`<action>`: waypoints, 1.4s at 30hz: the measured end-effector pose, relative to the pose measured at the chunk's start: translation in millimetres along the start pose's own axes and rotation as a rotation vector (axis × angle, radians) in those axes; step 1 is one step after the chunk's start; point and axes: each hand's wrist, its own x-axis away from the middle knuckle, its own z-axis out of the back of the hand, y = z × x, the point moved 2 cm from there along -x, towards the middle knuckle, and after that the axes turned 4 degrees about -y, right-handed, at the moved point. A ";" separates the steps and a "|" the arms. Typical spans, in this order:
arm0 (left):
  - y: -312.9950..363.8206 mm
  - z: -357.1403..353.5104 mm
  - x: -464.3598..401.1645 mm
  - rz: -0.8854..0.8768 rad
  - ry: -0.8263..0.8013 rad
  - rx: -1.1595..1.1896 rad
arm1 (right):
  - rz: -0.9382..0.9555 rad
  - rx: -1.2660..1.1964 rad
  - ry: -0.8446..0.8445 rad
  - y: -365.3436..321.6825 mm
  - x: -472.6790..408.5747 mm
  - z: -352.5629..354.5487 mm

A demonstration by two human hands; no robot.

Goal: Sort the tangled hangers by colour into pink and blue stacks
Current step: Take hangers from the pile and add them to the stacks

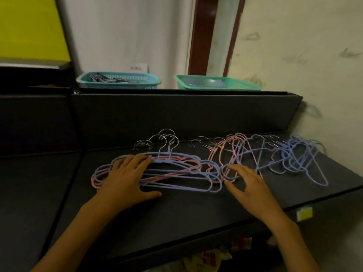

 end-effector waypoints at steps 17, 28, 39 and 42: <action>0.4 10.3 -6.1 0.102 0.092 0.193 | 0.110 -0.070 -0.128 6.2 -50.8 2.1; -42.9 25.2 45.9 0.211 0.173 0.207 | 0.176 0.044 -0.180 -56.2 -39.2 -31.5; -82.5 32.9 89.8 0.322 0.159 0.234 | 0.139 0.323 -0.289 -96.5 -47.4 -58.7; -89.0 30.2 96.5 0.331 0.156 0.253 | 0.127 0.308 -0.284 -97.7 -44.9 -59.7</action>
